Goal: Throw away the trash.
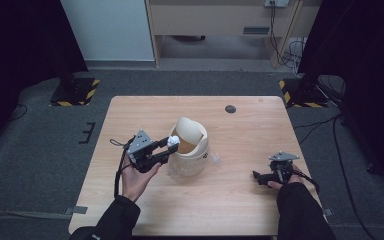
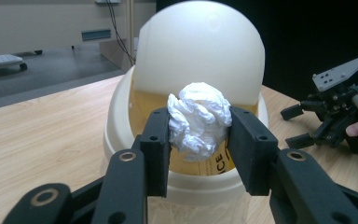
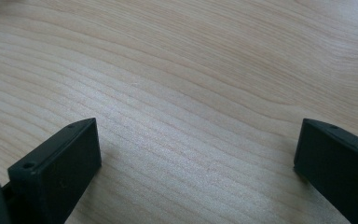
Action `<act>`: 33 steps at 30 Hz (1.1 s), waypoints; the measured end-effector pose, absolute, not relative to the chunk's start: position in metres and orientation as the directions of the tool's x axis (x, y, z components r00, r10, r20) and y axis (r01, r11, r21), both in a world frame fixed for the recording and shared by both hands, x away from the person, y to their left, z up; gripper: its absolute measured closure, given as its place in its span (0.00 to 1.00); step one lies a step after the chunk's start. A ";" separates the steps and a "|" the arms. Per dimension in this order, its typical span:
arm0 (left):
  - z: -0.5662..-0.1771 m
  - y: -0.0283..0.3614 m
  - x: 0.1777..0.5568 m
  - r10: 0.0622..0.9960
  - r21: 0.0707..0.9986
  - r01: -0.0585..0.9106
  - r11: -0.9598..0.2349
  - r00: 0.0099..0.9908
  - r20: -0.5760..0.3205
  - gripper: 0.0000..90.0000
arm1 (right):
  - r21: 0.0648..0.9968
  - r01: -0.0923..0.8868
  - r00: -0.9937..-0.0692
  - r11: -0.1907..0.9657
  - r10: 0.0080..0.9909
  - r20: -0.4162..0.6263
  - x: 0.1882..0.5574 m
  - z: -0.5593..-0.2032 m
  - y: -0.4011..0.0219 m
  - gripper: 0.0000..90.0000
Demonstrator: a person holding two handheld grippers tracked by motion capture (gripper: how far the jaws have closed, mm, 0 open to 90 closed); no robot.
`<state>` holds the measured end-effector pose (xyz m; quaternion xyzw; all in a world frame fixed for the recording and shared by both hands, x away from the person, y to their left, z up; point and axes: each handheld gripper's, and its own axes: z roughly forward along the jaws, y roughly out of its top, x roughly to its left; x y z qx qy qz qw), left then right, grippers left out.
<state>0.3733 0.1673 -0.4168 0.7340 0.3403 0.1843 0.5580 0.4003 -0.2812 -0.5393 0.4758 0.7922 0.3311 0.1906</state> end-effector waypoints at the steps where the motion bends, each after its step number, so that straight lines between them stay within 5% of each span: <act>1: -0.418 0.166 0.374 0.706 0.942 0.299 -0.155 0.700 -0.106 0.66 | 0.706 0.628 -0.475 0.328 0.880 0.013 0.400 -0.539 -0.281 0.01; 20: -0.427 0.159 0.382 0.702 0.928 0.324 -0.184 0.704 -0.106 0.64 | 0.706 0.628 -0.475 0.328 0.880 0.013 0.400 -0.539 -0.281 0.01; 33: -0.423 0.160 0.379 0.693 0.939 0.299 -0.171 0.714 -0.101 0.53 | 0.706 0.627 -0.475 0.329 0.880 0.013 0.400 -0.539 -0.281 0.01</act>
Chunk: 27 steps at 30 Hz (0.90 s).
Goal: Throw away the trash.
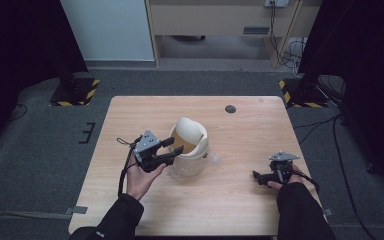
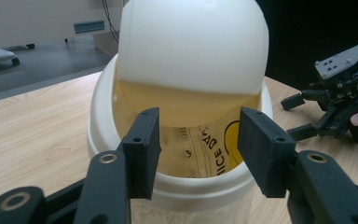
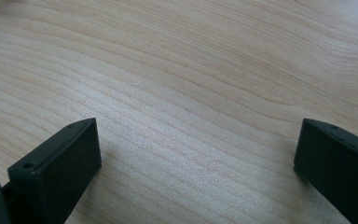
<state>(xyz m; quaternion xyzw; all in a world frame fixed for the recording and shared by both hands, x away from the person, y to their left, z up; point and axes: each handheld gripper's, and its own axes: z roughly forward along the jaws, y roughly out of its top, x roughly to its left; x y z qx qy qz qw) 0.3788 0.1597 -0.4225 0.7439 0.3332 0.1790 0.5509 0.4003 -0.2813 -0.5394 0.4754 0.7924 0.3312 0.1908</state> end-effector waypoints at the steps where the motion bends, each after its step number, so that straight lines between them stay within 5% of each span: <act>1: -0.421 0.163 0.377 0.697 0.940 0.298 -0.166 0.710 -0.102 0.53 | 0.706 0.628 -0.475 0.328 0.880 0.014 0.400 -0.539 -0.281 0.01; 12: -0.423 0.201 0.361 0.746 0.942 0.307 -0.138 0.658 -0.105 0.46 | 0.706 0.627 -0.475 0.329 0.880 0.013 0.400 -0.539 -0.281 0.01; 27: -0.467 0.243 0.365 0.831 0.862 0.479 -0.164 0.538 -0.141 0.32 | 0.706 0.628 -0.475 0.328 0.880 0.014 0.400 -0.539 -0.281 0.01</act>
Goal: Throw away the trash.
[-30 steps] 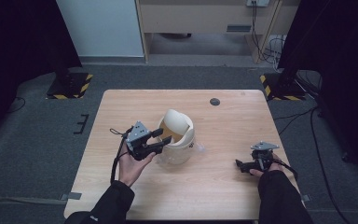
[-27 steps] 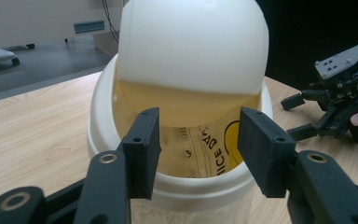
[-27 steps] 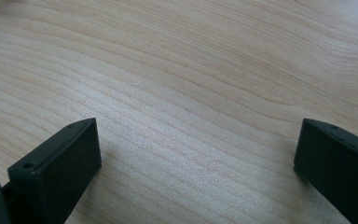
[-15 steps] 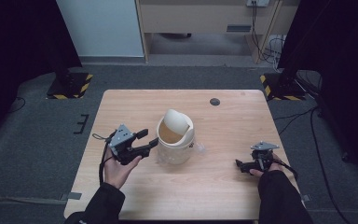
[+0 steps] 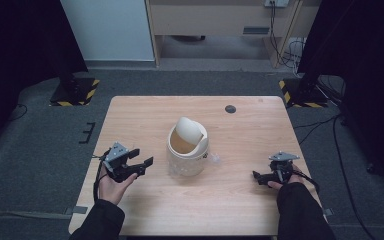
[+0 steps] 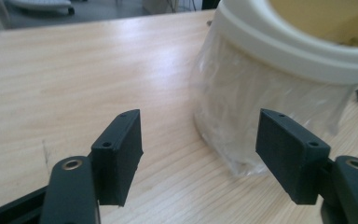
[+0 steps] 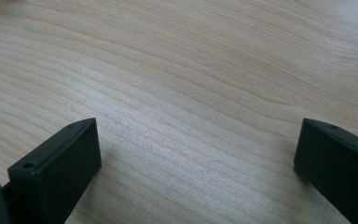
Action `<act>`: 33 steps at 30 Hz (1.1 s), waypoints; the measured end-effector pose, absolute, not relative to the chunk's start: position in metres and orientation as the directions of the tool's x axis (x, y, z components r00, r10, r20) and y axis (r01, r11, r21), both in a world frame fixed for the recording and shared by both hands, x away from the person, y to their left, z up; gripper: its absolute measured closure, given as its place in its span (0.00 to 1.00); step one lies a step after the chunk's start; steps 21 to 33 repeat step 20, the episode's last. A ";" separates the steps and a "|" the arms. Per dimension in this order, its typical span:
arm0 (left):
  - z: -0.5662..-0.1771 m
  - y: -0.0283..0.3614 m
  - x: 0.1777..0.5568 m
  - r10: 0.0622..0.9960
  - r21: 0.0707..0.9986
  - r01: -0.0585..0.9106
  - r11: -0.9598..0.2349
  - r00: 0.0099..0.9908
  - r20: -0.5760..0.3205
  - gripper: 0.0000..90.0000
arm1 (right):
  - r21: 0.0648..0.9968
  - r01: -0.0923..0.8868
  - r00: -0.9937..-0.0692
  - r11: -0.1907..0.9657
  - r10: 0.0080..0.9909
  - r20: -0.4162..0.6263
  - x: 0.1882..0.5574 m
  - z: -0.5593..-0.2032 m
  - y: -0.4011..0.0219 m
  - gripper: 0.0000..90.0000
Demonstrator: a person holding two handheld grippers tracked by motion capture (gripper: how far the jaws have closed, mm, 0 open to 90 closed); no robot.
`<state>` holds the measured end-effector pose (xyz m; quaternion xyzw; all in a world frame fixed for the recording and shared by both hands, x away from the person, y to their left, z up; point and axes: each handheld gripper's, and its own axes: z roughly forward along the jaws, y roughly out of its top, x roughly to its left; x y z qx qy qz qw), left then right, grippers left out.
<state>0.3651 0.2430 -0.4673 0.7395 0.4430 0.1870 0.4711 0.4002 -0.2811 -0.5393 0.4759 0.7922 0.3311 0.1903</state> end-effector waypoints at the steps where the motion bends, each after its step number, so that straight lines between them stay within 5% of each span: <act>1: -0.471 0.244 0.366 0.837 0.852 0.491 -0.180 0.531 -0.130 0.31 | 0.706 0.628 -0.474 0.327 0.880 0.014 0.400 -0.539 -0.281 0.01; 13: -0.508 0.272 0.382 0.896 0.730 0.635 -0.253 0.438 -0.071 0.21 | 0.706 0.627 -0.476 0.330 0.879 0.012 0.400 -0.539 -0.281 0.01; 33: -0.518 0.278 0.386 0.906 0.682 0.673 -0.286 0.423 -0.037 0.17 | 0.706 0.626 -0.476 0.330 0.879 0.012 0.400 -0.539 -0.281 0.01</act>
